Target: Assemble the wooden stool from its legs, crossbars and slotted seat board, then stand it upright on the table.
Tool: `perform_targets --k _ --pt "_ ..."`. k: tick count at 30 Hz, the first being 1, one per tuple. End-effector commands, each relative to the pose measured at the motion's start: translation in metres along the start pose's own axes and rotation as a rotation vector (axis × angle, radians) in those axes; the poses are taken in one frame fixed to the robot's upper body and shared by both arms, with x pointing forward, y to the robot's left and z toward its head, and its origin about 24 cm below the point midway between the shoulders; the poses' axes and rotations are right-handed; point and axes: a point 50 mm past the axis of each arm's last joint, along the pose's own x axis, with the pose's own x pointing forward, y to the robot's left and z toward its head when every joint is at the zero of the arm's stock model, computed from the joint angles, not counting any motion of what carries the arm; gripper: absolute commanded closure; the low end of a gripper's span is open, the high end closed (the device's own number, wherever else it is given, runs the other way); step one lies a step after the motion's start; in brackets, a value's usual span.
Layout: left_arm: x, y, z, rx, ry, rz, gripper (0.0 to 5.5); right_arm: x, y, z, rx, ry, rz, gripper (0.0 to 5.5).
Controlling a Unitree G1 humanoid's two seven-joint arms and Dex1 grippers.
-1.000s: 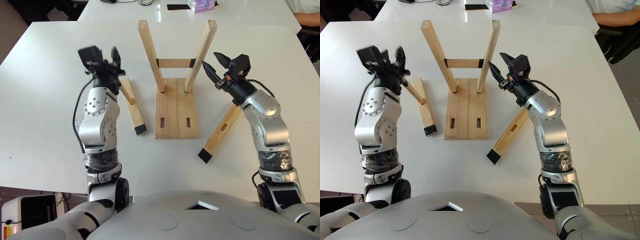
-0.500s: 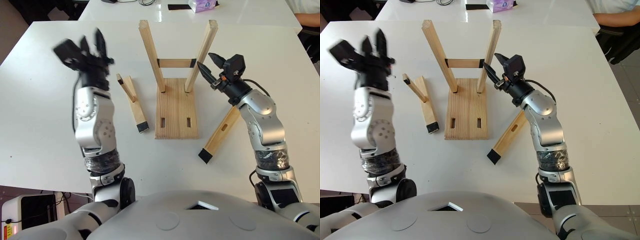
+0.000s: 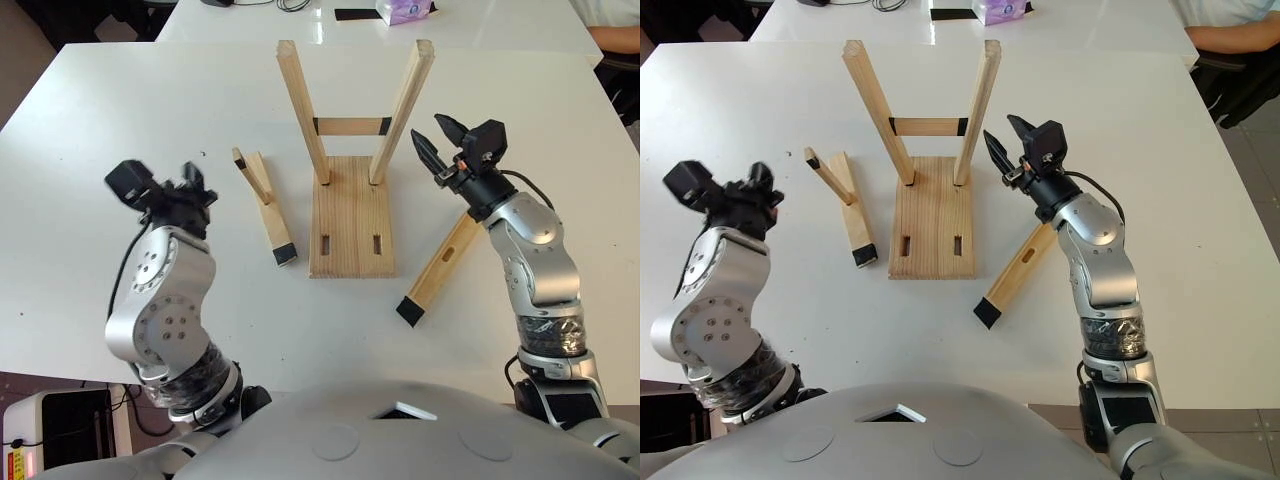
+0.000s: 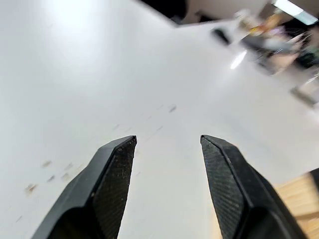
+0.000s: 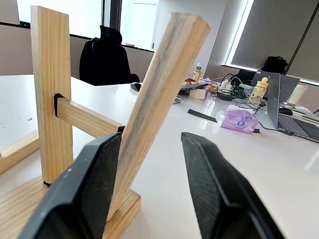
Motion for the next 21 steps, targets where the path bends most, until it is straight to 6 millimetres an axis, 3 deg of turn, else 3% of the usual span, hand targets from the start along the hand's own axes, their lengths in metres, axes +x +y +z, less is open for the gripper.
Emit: perform_targets --k 1,6,9,12,17,21 --pt "-0.002 -0.021 -0.043 0.06 0.302 -0.114 3.09 0.004 -0.001 0.003 -0.002 -0.006 0.012 3.29" --pt "0.003 -0.029 -0.068 0.0 0.484 -0.13 2.41 0.012 0.0 0.005 -0.013 -0.006 0.058 3.29" --pt "0.007 -0.03 -0.069 0.023 0.49 -0.109 1.94 0.016 -0.002 0.006 -0.022 -0.008 0.071 3.29" --pt "0.008 -0.047 -0.062 0.026 0.469 -0.215 1.4 0.016 -0.002 0.004 -0.025 -0.005 0.074 3.29" --pt "-0.001 -0.065 -0.06 0.104 0.49 -0.389 1.4 0.017 0.001 0.002 -0.021 -0.004 0.077 3.29" --pt "0.001 -0.065 -0.061 0.169 0.519 -0.409 1.4 0.019 0.002 0.0 -0.016 -0.006 0.074 3.29"
